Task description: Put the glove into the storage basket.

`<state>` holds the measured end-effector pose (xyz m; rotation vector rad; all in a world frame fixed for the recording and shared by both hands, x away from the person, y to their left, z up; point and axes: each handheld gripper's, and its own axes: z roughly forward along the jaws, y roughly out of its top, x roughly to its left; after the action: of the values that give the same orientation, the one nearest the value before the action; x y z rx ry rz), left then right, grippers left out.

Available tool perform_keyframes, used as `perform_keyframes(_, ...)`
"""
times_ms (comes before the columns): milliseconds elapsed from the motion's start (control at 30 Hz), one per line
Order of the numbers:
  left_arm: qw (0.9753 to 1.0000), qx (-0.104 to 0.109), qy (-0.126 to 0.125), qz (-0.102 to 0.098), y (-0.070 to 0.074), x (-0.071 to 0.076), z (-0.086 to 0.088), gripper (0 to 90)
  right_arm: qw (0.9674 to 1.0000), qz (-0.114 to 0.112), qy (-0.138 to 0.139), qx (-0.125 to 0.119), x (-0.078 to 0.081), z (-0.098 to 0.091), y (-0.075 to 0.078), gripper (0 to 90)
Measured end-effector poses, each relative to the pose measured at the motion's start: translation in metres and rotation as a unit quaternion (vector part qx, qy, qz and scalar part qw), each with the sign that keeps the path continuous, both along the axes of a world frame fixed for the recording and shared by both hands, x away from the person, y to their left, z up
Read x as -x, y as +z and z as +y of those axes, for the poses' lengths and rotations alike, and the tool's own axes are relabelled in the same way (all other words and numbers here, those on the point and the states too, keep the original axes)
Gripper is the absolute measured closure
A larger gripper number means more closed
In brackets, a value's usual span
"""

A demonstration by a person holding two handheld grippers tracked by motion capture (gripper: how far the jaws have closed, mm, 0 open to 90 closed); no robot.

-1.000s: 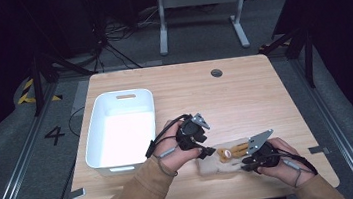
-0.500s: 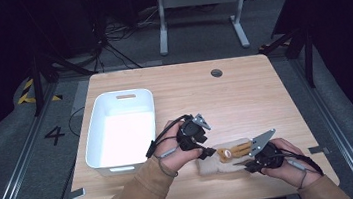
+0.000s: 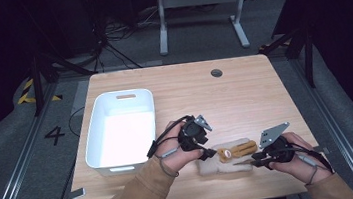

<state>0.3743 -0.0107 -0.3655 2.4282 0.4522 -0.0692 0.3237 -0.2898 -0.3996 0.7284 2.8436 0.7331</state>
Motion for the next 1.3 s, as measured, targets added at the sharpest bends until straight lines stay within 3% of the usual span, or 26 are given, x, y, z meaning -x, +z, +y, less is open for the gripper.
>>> perform_keyframes(567,0.9999,-0.014,-0.008,0.004,-0.006,0.004,-0.006,43.1,0.9979,-0.034,-0.029,-0.047,-0.004,-0.005,0.007,58.5)
perform_keyframes(933,0.9981,-0.051,-0.033,-0.013,-0.03,0.004,-0.024,28.7,0.9965,-0.035,-0.04,-0.065,-0.006,-0.013,0.011,57.0)
perform_keyframes(1300,0.9959,-0.081,-0.036,-0.022,-0.051,0.001,-0.033,19.0,0.996,-0.032,-0.045,-0.07,-0.006,-0.014,0.012,55.5)
